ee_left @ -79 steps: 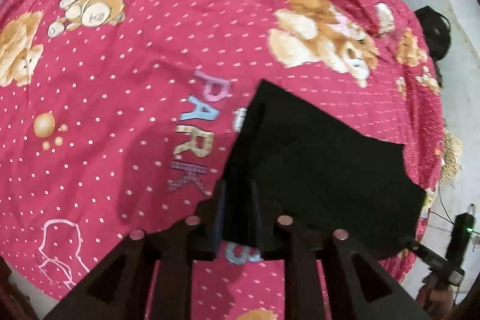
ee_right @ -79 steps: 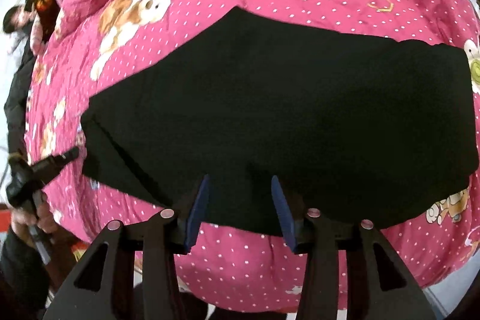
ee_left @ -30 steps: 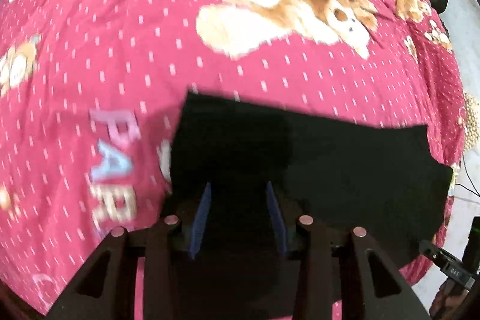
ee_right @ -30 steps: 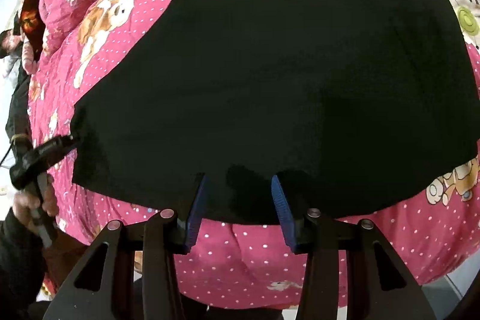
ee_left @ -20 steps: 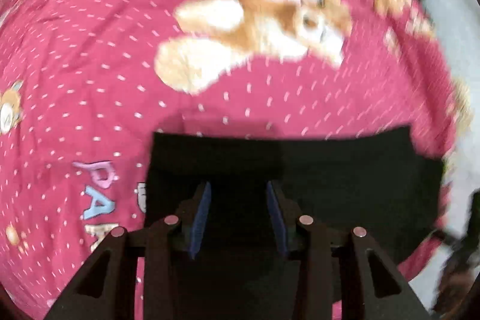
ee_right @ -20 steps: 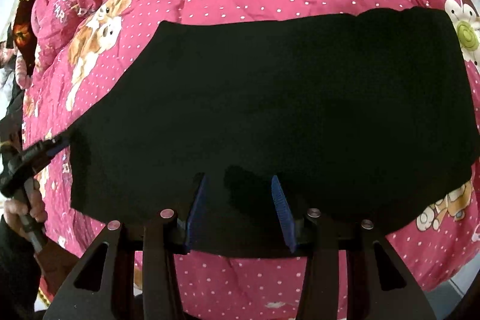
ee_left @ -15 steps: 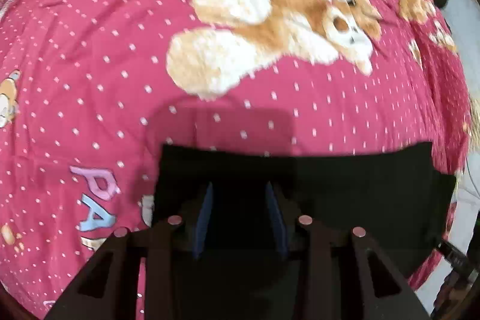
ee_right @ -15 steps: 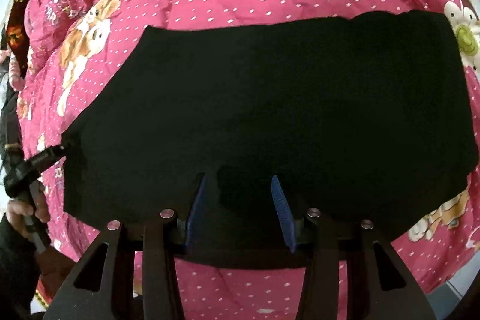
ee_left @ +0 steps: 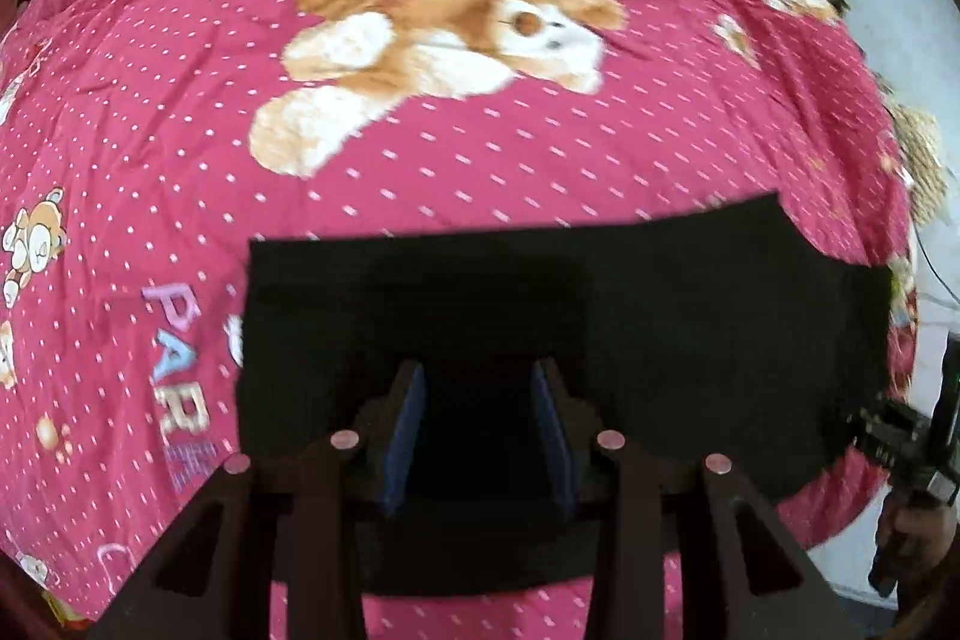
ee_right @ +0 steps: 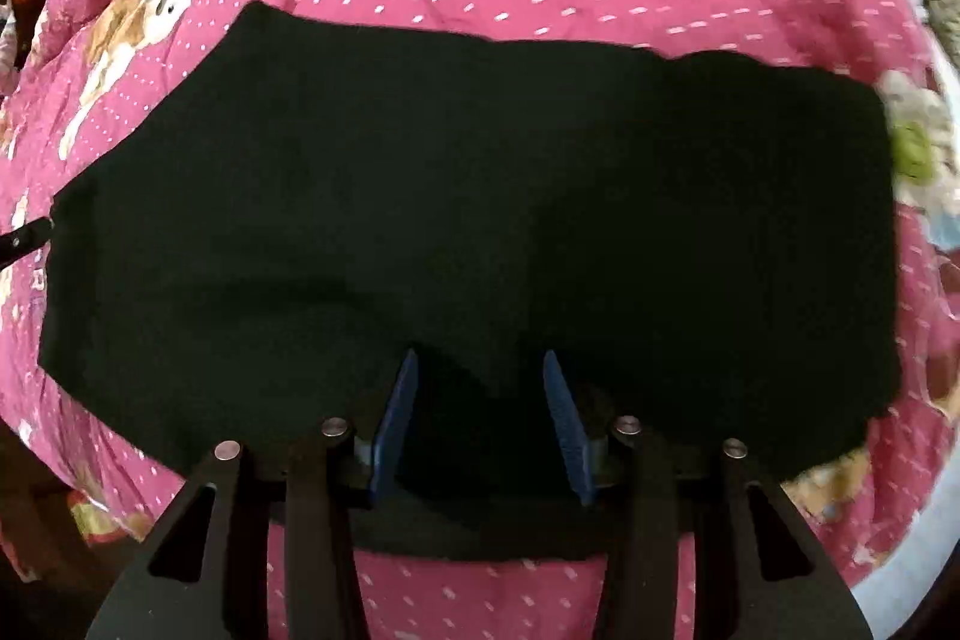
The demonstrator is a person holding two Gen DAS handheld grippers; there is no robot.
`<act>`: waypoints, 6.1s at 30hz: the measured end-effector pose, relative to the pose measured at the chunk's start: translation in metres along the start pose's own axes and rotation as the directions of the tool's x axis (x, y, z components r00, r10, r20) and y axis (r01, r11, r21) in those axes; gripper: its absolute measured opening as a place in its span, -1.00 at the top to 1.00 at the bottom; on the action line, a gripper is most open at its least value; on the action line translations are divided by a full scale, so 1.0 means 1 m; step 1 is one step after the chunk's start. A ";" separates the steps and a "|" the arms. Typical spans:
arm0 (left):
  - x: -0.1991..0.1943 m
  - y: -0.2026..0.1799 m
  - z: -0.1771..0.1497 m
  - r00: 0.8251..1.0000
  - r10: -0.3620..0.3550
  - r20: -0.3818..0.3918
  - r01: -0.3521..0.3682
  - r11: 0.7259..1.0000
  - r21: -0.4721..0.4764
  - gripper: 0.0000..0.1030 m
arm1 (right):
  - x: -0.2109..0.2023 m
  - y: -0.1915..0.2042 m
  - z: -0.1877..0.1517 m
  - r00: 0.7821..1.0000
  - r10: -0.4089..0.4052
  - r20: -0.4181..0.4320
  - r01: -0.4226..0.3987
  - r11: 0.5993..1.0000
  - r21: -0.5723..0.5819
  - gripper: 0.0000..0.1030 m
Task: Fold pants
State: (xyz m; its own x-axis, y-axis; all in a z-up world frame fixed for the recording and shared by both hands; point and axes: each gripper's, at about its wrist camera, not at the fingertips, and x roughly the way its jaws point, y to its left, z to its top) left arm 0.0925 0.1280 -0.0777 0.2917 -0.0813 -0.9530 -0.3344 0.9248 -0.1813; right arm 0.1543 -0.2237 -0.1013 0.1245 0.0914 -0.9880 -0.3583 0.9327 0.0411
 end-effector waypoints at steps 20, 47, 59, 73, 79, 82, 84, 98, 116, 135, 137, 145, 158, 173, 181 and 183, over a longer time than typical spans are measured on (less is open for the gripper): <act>-0.013 0.010 -0.090 0.996 0.059 -0.064 -0.060 0.998 -0.014 0.22 | -0.025 -0.058 -0.083 1.000 -0.002 0.018 0.000 0.991 0.133 -0.03; -0.114 -0.015 -0.093 0.984 0.030 0.177 -0.040 0.998 0.053 0.22 | -0.095 0.071 -0.068 0.975 0.173 0.138 -0.155 0.979 -0.129 -0.03; -0.114 -0.003 -0.076 0.982 0.025 0.189 -0.041 0.996 0.083 0.22 | -0.105 0.099 -0.055 0.977 0.162 0.139 -0.141 0.978 -0.151 -0.03; -0.069 0.029 -0.049 0.994 0.028 0.106 -0.041 0.992 0.119 0.17 | -0.086 0.124 -0.035 0.991 0.115 0.069 -0.104 0.985 -0.138 -0.12; -0.048 0.042 -0.033 0.996 0.031 0.080 -0.042 0.990 0.135 0.17 | -0.077 0.132 -0.020 0.996 0.076 0.042 -0.070 0.989 -0.127 -0.16; -0.037 0.048 -0.027 0.998 0.023 0.061 -0.031 0.990 0.136 0.17 | -0.070 0.139 -0.014 0.998 0.062 0.020 -0.059 0.990 -0.130 -0.16; -0.029 0.051 -0.024 0.999 0.019 0.049 -0.026 0.990 0.137 0.16 | -0.066 0.144 -0.011 0.998 0.055 0.003 -0.054 0.990 -0.134 -0.16; 0.032 0.118 -0.019 0.982 -0.188 0.008 0.188 0.982 -0.009 0.02 | -0.047 0.155 -0.004 0.997 -0.002 -0.075 -0.008 0.991 -0.135 -0.16; 0.040 0.135 -0.027 0.913 -0.402 0.075 0.407 0.911 -0.072 0.10 | -0.047 0.156 -0.013 0.994 -0.023 -0.110 0.009 0.992 -0.129 -0.16; -0.034 0.074 -0.024 0.937 -0.318 0.143 0.328 0.943 -0.052 0.88 | -0.058 0.121 -0.024 0.994 0.110 -0.019 -0.111 0.987 -0.115 -0.16; -0.045 0.051 -0.024 0.934 -0.322 0.156 0.332 0.942 -0.044 0.88 | -0.059 0.111 -0.026 0.991 0.132 -0.010 -0.132 0.985 -0.111 -0.16; -0.044 -0.053 -0.016 0.932 -0.331 0.147 0.328 0.944 0.043 0.88 | -0.069 0.047 -0.034 0.984 0.172 0.041 -0.169 0.983 -0.069 -0.16; 0.040 -0.195 -0.013 0.937 -0.345 -0.051 0.349 0.926 0.146 0.87 | -0.069 -0.055 -0.047 0.989 0.142 0.051 -0.145 0.988 0.058 -0.16; 0.011 -0.132 -0.014 0.963 -0.267 -0.029 0.268 0.952 0.147 0.37 | -0.047 -0.056 -0.026 0.975 0.216 0.046 -0.219 0.972 0.081 -0.16; 0.030 -0.089 -0.045 0.968 -0.240 -0.078 0.244 0.969 0.048 0.37 | -0.033 -0.037 -0.015 0.967 0.256 -0.005 -0.255 0.965 0.052 -0.16; 0.031 -0.092 -0.047 0.962 -0.260 -0.080 0.264 0.963 0.048 0.37 | -0.031 -0.035 -0.013 0.965 0.262 -0.011 -0.261 0.964 0.058 -0.16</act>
State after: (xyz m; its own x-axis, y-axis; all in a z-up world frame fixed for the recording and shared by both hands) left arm 0.0905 0.0228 -0.1020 0.2960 -0.3484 -0.8894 -0.2019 0.8873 -0.4147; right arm 0.1509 -0.2636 -0.0737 0.0158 0.3290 -0.9442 -0.3243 0.8949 0.3064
